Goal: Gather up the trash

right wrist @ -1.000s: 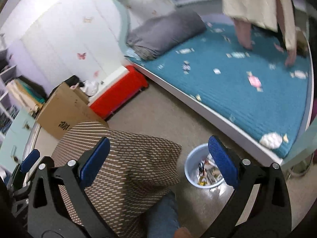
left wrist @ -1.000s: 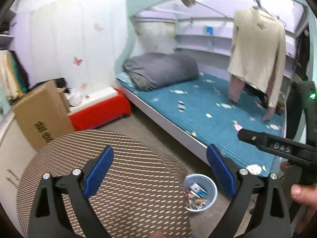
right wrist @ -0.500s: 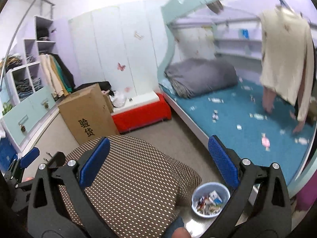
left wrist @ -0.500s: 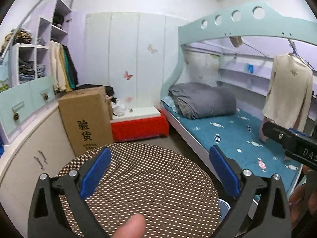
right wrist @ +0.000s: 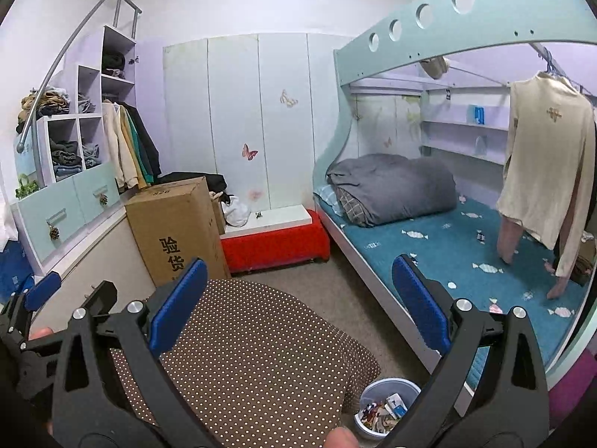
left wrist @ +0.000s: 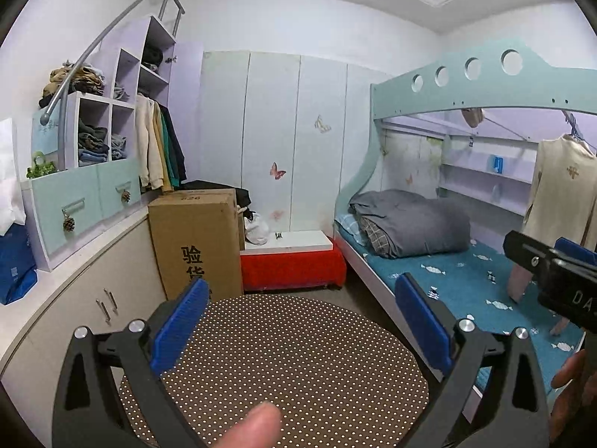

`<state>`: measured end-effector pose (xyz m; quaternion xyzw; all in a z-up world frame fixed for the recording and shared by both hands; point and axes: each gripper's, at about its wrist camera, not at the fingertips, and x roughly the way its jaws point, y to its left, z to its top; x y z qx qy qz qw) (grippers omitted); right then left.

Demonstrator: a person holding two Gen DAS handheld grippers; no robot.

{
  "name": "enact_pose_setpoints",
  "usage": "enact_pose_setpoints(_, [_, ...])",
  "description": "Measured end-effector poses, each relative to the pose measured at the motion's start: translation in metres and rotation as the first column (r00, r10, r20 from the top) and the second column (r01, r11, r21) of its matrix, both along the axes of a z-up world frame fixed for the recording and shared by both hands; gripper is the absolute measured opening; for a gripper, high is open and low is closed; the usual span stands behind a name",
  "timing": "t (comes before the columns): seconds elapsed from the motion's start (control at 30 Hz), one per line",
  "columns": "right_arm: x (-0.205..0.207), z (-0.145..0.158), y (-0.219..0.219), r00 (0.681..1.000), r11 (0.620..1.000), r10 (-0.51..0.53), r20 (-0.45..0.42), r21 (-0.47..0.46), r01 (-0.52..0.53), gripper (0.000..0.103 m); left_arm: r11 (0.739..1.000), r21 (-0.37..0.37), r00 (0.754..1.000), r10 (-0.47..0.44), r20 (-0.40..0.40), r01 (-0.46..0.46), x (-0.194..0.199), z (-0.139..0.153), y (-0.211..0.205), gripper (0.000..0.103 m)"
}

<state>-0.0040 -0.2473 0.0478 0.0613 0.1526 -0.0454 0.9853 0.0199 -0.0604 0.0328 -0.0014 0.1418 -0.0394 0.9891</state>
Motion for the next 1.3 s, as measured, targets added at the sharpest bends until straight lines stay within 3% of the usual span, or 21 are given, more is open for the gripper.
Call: enact_pose_setpoints(1.3, [-0.003, 0.003, 0.002, 1.0, 1.0, -0.016, 0.008, -0.004, 0.016, 0.097, 1.0, -0.001, 1.0, -0.026, 0.011, 0.026, -0.008, 0.003, -0.006, 0.098])
